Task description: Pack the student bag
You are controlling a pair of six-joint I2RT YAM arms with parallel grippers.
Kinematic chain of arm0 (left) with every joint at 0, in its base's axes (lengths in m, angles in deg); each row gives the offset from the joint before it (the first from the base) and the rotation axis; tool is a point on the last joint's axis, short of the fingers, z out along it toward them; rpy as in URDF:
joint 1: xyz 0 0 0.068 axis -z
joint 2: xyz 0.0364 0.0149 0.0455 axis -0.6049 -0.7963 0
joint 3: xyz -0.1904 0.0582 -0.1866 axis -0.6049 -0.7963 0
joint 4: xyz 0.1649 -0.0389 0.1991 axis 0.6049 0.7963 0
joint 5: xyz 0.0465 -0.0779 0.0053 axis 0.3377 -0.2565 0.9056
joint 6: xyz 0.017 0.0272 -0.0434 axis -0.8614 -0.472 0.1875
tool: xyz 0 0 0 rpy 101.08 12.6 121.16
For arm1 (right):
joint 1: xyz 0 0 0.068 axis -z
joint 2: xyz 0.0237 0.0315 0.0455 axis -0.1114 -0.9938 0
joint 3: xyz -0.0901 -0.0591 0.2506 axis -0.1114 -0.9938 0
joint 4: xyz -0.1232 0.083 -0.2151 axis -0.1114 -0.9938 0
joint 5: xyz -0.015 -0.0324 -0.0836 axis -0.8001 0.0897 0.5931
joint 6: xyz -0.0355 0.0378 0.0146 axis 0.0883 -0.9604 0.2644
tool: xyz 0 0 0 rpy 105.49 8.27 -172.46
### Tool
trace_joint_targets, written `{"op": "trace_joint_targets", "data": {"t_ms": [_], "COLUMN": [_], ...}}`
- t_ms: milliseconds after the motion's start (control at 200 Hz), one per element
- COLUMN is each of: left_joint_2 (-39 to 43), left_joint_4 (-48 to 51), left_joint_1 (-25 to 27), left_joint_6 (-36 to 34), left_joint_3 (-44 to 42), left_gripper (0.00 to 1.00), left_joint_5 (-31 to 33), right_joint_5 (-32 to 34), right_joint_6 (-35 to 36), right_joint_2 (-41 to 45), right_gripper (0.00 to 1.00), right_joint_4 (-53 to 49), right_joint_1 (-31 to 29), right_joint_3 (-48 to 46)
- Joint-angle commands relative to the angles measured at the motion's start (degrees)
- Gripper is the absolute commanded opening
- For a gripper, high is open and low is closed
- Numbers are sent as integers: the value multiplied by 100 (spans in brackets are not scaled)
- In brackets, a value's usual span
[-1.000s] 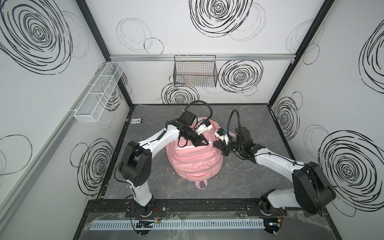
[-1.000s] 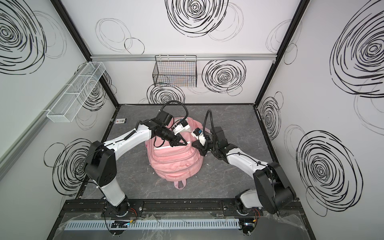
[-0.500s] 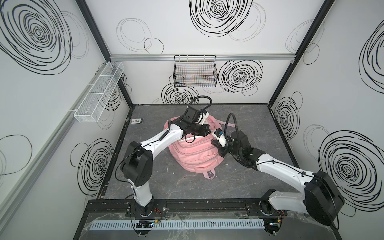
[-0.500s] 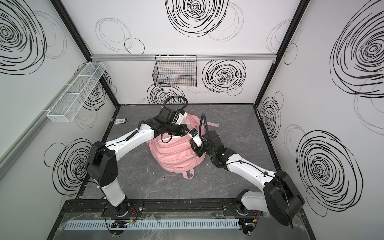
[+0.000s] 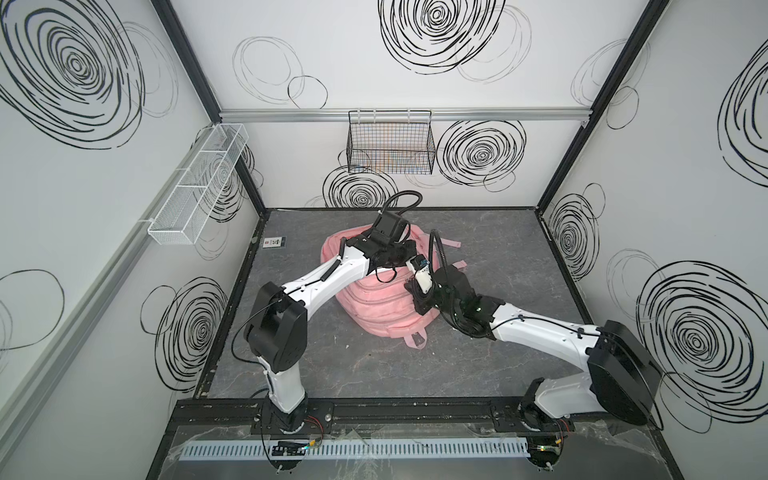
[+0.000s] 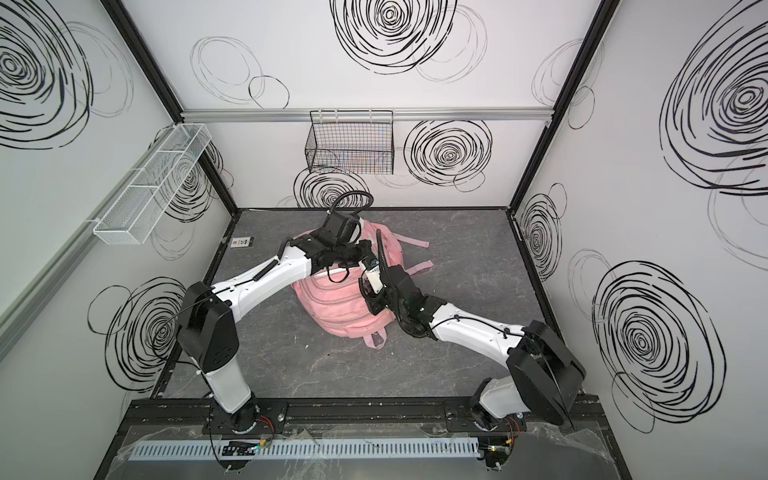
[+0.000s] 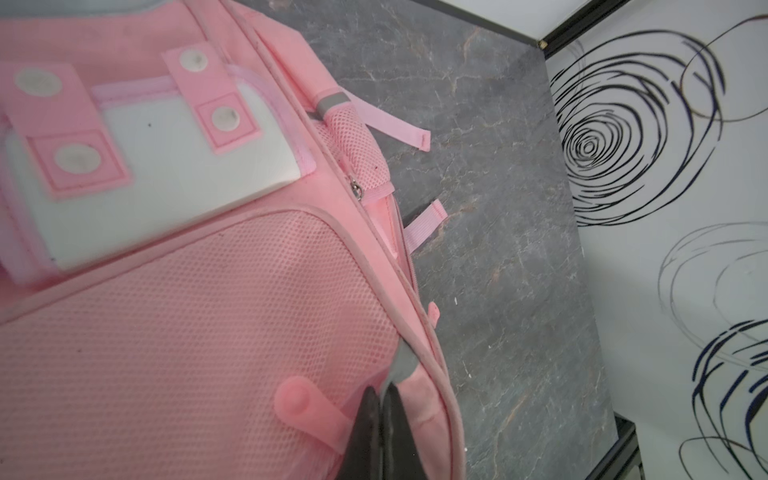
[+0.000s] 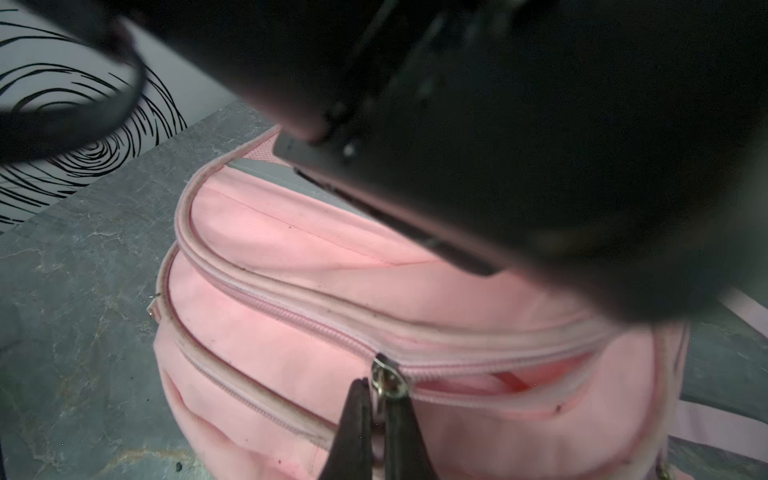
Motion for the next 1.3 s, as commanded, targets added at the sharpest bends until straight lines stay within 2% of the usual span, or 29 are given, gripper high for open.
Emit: {"op": "trace_joint_targets", "data": {"t_ms": [0, 190, 290, 435, 545, 610, 665, 690, 755, 815, 880, 920, 971, 1036, 1156, 1296], "left_joint_2": [107, -152, -444, -578, -489, -295, -50, 77, 485, 914, 1367, 1585, 1737, 1673, 1081, 343], "left_joint_4": [-2962, -3438, -3343, -3241, -3471, -3584, -3465, -3380, -3165, -3068, -3011, -2953, -2747, -2351, -1784, -1517], "left_joint_1": [-291, -126, -43, 14, -127, -302, -544, -674, -1087, -1519, -2015, -2311, -2623, -3007, -3622, -4089], "left_joint_6": [693, 1118, 1031, 556, 548, 410, 102, -56, -529, -891, -1119, -1210, -1246, -1193, -790, 87], "left_joint_3": [93, 349, 877, 1225, 908, 571, 267, 110, -378, -884, -1422, -1664, -1838, -1833, -1538, -1266], "left_gripper": [0, 0, 0, 0, 0, 0, 29, 39, 54, 60, 74, 76, 83, 84, 85, 85], "left_joint_5": [1209, 1142, 902, 693, 96, -295, -573, -652, -821, -868, -625, -304, 363, 1203, 2075, 2420], "right_joint_5": [-1905, -2407, -2406, -1893, -1344, -1130, -1106, -1109, -1163, -1176, -1343, -1393, -1446, -1447, -1292, -1177], "right_joint_6": [133, -632, -694, -637, -687, -785, -844, -863, -843, -862, -842, -884, -931, -939, -918, -785], "right_joint_2": [638, 632, 188, -340, -479, -385, -239, -164, -19, 21, -25, -69, -106, -120, -45, 217], "right_gripper": [0, 0, 0, 0, 0, 4, 14, 17, 22, 31, 45, 51, 54, 58, 63, 64], "right_joint_4": [-41, 1302, 1337, 783, 673, 630, 656, 670, 796, 950, 1074, 1011, 855, 619, 333, 175], "right_joint_1": [-522, -790, -1041, -1055, -938, -831, -762, -741, -727, -719, -690, -688, -686, -681, -678, -652], "right_joint_3": [-211, -653, -381, 53, 129, 105, 36, 6, -127, -251, -320, -270, -155, 9, 134, 131]}}
